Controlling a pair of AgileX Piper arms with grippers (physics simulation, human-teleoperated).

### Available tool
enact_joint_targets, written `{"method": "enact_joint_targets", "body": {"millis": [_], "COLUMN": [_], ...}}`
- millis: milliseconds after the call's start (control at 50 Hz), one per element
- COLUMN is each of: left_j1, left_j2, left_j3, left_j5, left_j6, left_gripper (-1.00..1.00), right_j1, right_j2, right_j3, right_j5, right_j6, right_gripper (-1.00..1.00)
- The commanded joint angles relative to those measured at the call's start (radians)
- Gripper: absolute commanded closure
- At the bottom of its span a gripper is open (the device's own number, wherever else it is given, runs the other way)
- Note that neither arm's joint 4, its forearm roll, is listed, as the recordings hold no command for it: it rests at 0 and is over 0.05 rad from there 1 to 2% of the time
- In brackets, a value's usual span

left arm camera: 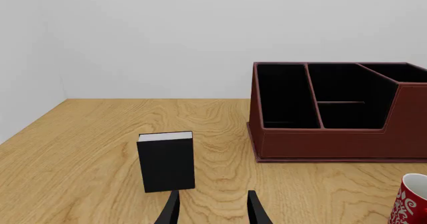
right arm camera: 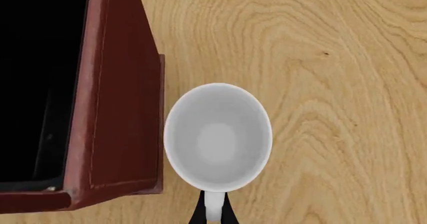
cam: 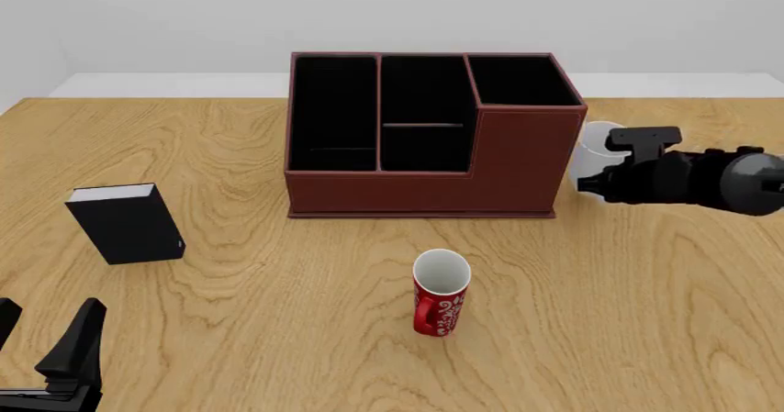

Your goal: Pick up the white mug and place it to the right of the caddy.

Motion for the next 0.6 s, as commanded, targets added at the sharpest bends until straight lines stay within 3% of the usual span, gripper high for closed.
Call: {"method": "enact_joint_targets", "body": {"millis": [20, 600], "left_j1": [0.000, 0.000], "left_j2": [0.000, 0.000], "left_j3": [0.000, 0.000], "left_j5": [0.000, 0.000], "left_j6": [0.000, 0.000], "left_gripper": [-1.00, -1.00], "right_j1": [0.003, -0.005], "right_j2": [0.011, 0.064], "right_j3": [0.001, 0.012], "right_j5": [-0.008, -0.038], "right_j6": [0.010, 0.003], "right_gripper": [1.00, 1.00]}}
